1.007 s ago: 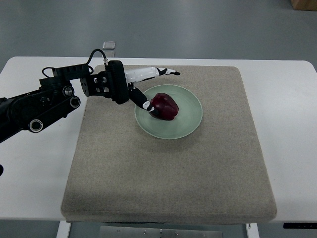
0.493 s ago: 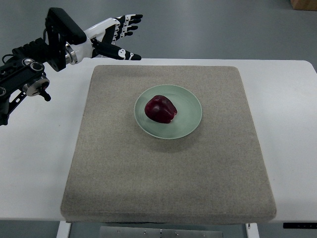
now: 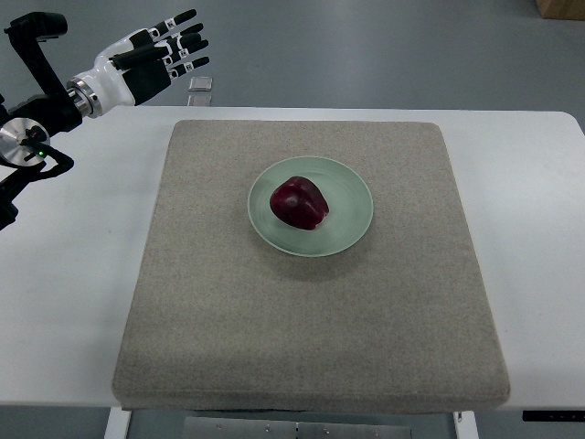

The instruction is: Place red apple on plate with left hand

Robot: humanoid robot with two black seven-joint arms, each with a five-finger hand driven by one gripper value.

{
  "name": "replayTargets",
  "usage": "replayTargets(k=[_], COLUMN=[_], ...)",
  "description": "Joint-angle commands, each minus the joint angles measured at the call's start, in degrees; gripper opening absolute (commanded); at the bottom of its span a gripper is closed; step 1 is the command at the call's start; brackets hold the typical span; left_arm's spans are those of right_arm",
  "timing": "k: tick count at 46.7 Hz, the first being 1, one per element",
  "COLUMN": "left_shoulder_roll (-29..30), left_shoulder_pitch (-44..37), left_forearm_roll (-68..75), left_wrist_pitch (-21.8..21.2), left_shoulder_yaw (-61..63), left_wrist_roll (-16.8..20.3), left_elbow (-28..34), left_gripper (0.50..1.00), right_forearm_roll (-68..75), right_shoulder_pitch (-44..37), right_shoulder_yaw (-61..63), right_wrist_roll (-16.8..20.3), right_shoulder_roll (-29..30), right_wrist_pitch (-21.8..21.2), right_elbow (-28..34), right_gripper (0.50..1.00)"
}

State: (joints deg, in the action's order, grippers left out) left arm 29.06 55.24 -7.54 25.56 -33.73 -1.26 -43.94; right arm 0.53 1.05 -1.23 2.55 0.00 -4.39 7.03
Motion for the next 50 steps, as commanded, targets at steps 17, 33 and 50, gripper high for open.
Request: replayTargets(k=[17, 33, 50], left_shoulder_roll=[-0.5, -0.7, -0.8], left_shoulder_pitch=[-3.7, -5.0, -5.1], left_forearm_roll=[-4.6, -5.6, -5.6], left_wrist_pitch=[0.5, 0.5, 0.5], left_shoulder_yaw=[-8.5, -8.7, -8.7], left_wrist_roll=[-5.2, -5.6, -5.6], left_elbow=[0.0, 0.2, -0.1], left_gripper=[0.999, 0.999, 0.999], right_forearm_roll=[0.0, 0.1, 0.0], right_shoulder_pitch=[0.0, 0.2, 0.4], right_shoulder_yaw=[0.0, 0.0, -0.2], right_wrist_roll=[0.0, 0.1, 0.1], right_shoulder_roll=[0.0, 0.0, 0.0], right_wrist_pitch=[0.0, -0.6, -0.5], right_elbow=[0.0, 0.9, 0.9], right_gripper=[0.928, 0.928, 0.930])
